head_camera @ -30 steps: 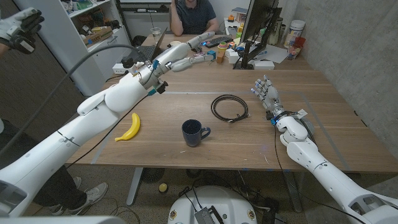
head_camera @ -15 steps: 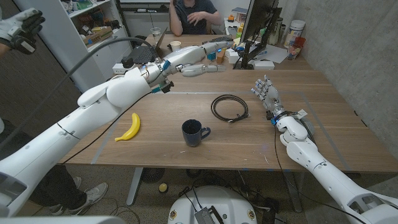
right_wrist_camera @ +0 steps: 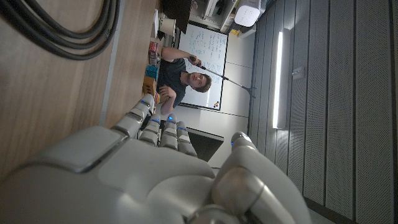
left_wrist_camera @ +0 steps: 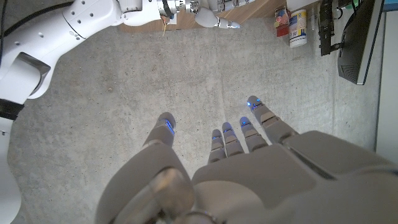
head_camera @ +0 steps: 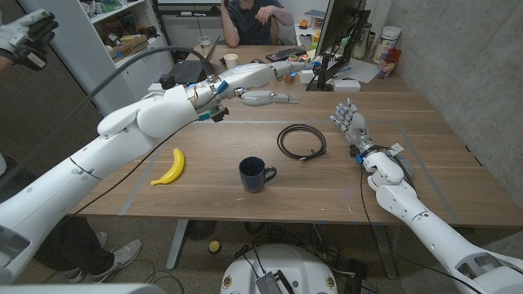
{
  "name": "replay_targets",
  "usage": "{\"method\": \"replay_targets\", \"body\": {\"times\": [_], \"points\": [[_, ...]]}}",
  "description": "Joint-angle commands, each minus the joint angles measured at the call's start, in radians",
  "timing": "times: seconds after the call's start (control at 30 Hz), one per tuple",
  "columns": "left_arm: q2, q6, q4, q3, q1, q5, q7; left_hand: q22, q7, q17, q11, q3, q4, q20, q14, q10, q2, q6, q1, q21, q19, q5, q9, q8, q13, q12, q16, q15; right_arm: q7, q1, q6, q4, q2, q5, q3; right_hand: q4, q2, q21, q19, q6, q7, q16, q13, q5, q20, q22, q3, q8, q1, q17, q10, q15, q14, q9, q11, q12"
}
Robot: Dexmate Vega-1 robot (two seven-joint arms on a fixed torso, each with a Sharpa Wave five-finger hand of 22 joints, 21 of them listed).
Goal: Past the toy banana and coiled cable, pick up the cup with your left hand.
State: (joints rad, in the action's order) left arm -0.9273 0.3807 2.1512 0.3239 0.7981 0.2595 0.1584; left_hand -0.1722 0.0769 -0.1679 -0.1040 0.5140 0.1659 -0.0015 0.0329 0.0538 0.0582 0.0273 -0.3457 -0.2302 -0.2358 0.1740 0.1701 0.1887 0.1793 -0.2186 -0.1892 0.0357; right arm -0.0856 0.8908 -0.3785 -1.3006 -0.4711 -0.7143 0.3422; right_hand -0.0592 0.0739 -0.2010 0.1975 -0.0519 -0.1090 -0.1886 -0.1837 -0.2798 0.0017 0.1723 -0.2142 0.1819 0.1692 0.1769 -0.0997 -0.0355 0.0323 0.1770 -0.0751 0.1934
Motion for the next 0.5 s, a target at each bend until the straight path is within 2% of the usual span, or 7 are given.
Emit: {"method": "replay_targets", "body": {"times": [0.03,0.13,0.17,0.23,0.3,0.5], "points": [[-0.044,-0.036,0.057,-0.044,0.032,0.056,0.072,-0.003,0.026,-0.004,0.009,-0.003,0.006,0.078,0.002,-0.003,-0.01,-0.008,-0.033,0.005,-0.008,-0.002,0.005,-0.004,0.006,0.008,0.008,0.026,0.002,-0.008,0.0,0.002,0.002,0.006,0.004,0.002,-0.012,-0.003,0.001,-0.001,-0.004,-0.002,-0.004,-0.006,-0.008,0.003,0.002,0.008,0.0,0.004,-0.007,0.0,0.005,0.003,-0.001,0.001],[-0.06,-0.05,0.076,-0.052,0.034,0.069,0.09,-0.005,0.083,-0.005,0.009,-0.01,0.005,0.144,-0.007,-0.012,-0.024,-0.004,-0.053,0.01,-0.021,-0.002,0.006,-0.002,0.007,0.013,0.009,0.024,0.003,-0.006,0.0,0.001,0.001,0.006,0.004,0.002,-0.013,-0.003,0.001,-0.001,-0.003,-0.002,-0.004,-0.006,-0.008,0.003,0.003,0.008,-0.001,0.004,-0.007,0.0,0.005,0.003,-0.001,0.001],[-0.064,-0.056,0.082,-0.056,0.037,0.082,0.089,-0.005,0.115,-0.006,0.01,-0.013,0.005,0.171,-0.01,-0.019,-0.03,0.003,-0.062,0.013,-0.026,-0.002,0.006,-0.001,0.008,0.016,0.009,0.024,0.003,-0.006,0.001,-0.001,0.002,0.003,0.003,0.002,-0.013,-0.003,0.001,-0.001,-0.002,-0.002,-0.004,-0.007,-0.008,0.003,0.003,0.008,-0.001,0.004,-0.007,0.0,0.005,0.003,-0.001,0.001],[-0.071,-0.071,0.095,-0.06,0.039,0.094,0.1,-0.005,0.132,-0.007,0.011,-0.016,0.006,0.198,-0.013,-0.028,-0.038,0.009,-0.07,0.012,-0.036,-0.002,0.007,0.0,0.008,0.019,0.008,0.024,0.002,-0.006,-0.001,0.002,0.001,0.006,0.004,0.002,-0.013,-0.003,0.001,-0.001,-0.002,-0.002,-0.004,-0.007,-0.008,0.003,0.003,0.007,-0.002,0.004,-0.006,0.0,0.005,0.003,-0.001,0.001],[-0.077,-0.085,0.103,-0.061,0.038,0.101,0.112,-0.006,0.136,-0.007,0.015,-0.017,0.005,0.21,-0.017,-0.034,-0.043,0.021,-0.075,0.013,-0.04,-0.002,0.007,0.003,0.008,0.021,0.009,0.018,-0.001,-0.006,0.0,0.003,0.001,0.005,0.004,0.002,-0.013,-0.002,0.001,0.0,-0.002,-0.002,-0.004,-0.007,-0.008,0.003,0.003,0.007,-0.002,0.004,-0.006,0.0,0.005,0.003,-0.002,0.001],[-0.093,-0.121,0.122,-0.051,0.027,0.129,0.152,-0.009,0.141,-0.009,0.016,-0.017,0.009,0.214,-0.022,-0.049,-0.05,0.025,-0.096,0.008,-0.061,-0.001,0.008,0.004,0.009,0.023,0.008,-0.002,-0.002,-0.007,-0.002,0.004,0.003,0.005,0.005,0.002,-0.013,-0.002,0.0,0.0,-0.001,-0.001,-0.004,-0.008,-0.007,0.003,0.005,0.007,-0.004,0.004,-0.005,0.0,0.004,0.003,-0.002,0.0]]}}
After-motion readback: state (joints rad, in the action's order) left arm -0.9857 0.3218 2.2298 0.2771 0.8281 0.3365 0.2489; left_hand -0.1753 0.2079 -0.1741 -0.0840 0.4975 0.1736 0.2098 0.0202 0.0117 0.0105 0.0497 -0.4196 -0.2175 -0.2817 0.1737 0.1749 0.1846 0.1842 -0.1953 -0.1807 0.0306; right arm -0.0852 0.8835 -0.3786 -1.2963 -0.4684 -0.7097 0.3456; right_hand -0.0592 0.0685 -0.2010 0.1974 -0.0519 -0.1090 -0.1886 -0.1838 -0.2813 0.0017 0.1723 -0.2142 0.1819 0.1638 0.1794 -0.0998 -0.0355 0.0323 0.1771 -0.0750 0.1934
